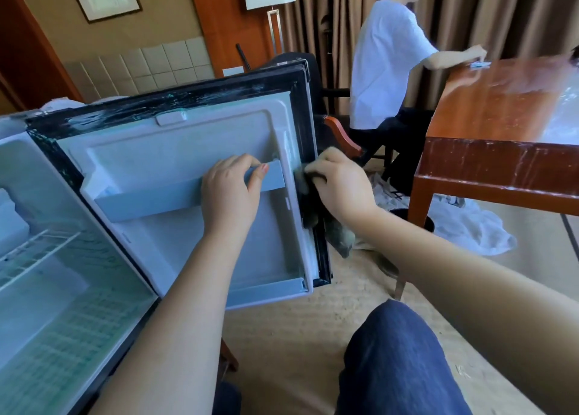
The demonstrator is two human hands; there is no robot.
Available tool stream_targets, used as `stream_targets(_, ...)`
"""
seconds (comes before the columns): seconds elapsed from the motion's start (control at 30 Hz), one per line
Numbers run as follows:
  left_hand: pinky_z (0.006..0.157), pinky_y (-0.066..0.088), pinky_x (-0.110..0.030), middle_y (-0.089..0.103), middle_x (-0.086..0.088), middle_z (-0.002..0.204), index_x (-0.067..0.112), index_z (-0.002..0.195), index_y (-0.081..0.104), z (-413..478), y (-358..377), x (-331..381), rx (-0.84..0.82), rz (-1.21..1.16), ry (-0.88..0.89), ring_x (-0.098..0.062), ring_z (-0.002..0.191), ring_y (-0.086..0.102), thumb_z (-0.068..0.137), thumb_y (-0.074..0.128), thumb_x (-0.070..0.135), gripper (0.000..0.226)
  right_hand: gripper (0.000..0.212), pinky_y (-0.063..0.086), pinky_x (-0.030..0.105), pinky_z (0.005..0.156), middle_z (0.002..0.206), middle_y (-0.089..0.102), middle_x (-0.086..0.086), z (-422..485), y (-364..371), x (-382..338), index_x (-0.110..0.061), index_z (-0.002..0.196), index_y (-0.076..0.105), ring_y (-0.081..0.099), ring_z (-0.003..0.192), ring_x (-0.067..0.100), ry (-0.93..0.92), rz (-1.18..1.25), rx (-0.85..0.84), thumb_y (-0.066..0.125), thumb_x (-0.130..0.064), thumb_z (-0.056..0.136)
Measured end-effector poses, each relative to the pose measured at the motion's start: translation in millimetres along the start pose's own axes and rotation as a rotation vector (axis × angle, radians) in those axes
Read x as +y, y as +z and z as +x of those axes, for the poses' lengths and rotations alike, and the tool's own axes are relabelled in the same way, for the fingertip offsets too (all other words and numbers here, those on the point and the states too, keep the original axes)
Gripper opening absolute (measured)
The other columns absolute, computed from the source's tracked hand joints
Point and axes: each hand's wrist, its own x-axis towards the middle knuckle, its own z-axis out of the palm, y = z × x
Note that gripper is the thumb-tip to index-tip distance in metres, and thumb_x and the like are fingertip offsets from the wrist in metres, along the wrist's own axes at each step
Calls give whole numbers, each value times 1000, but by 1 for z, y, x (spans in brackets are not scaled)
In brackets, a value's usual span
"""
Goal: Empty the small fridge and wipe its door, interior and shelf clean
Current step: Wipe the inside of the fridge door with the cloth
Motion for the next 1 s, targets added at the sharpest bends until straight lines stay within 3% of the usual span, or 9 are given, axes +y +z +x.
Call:
stream_targets(0.1,65,28,-32,65,-7,77,12,79,63,-4,0,-1,20,1,23,-32,75,57,92,51,33,28,23,53,38,60,92,61,10,33,-13,-11,-7,96,73,62,75,31,-79,34,222,54,-12,85)
stream_targets(0.23,66,29,-35,64,-8,76,12,77,62,-1,5,-1,33,-4,10,-32,74,56,90,50,33,27,27,54,36,59,91,62,10,6,14,5,-5,92,73,62,75,28,-60,70,272,50,-17,87)
stream_targets(0.5,67,27,-33,65,-9,78,10,78,63,4,14,-1,62,15,-8,-32,75,57,90,57,27,22,13,44,28,60,88,59,9,-88,77,50,-3,89,72,58,73,29,212,70,-93,60,1,84)
stream_targets(0.63,68,27,-32,65,-8,77,11,79,63,2,17,-3,83,31,9,-32,76,57,91,56,28,23,22,41,31,67,99,53,7,-117,94,66,-10,103,70,57,89,32,324,-71,-444,51,-6,91)
stream_targets(0.7,68,26,-33,64,-8,78,11,80,63,2,17,-3,92,37,14,-32,77,57,92,55,29,24,25,42,32,69,103,53,7,-116,90,64,-13,107,69,56,92,31,330,-103,-503,49,-9,93)
stream_targets(0.83,71,26,-34,66,-10,83,11,83,65,8,21,-1,85,33,-22,-33,83,57,92,54,30,24,20,50,37,71,99,60,9,-63,65,43,-10,97,73,60,86,32,233,-14,-213,56,-6,87)
stream_targets(1.0,71,26,-34,66,-9,83,12,82,64,5,22,-2,101,42,-19,-32,84,56,92,54,31,24,18,48,31,69,94,62,9,-20,42,27,-6,93,74,60,84,26,141,82,39,61,-1,82)
